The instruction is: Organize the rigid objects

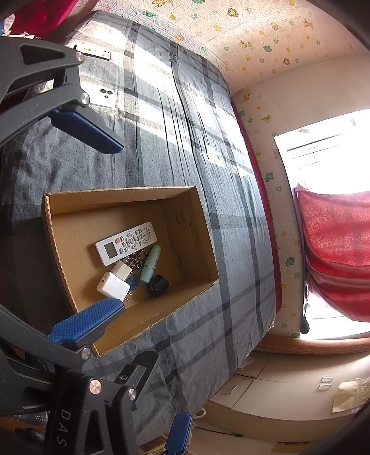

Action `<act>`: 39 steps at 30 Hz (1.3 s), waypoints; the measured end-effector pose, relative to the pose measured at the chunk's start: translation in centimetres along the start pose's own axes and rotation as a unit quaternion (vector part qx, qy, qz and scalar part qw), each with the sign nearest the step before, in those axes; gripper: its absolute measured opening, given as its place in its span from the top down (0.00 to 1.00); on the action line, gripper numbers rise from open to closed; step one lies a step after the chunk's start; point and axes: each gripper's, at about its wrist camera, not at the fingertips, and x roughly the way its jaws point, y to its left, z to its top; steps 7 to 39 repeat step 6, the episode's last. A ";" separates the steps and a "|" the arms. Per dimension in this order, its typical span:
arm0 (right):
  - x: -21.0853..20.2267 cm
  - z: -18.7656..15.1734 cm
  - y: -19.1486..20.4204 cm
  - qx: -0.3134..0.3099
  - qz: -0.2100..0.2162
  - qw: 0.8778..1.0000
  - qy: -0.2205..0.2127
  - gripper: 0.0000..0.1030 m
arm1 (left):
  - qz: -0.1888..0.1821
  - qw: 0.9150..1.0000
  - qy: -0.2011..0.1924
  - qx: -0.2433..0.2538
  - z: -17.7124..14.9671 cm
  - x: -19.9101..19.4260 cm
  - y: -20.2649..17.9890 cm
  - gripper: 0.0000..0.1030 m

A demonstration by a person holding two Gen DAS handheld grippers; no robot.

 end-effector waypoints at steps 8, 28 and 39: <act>0.0 0.0 0.0 0.000 -0.001 1.000 0.000 0.00 | 0.001 1.000 -0.001 0.001 0.1 0.0 -0.1 0.00; 0.0 0.0 0.0 0.000 -0.001 1.000 0.000 0.00 | 0.001 1.000 -0.001 0.001 0.1 0.0 -0.1 0.00; 0.0 0.0 0.0 0.000 -0.001 1.000 0.000 0.00 | 0.001 1.000 -0.001 0.001 0.1 0.0 -0.1 0.00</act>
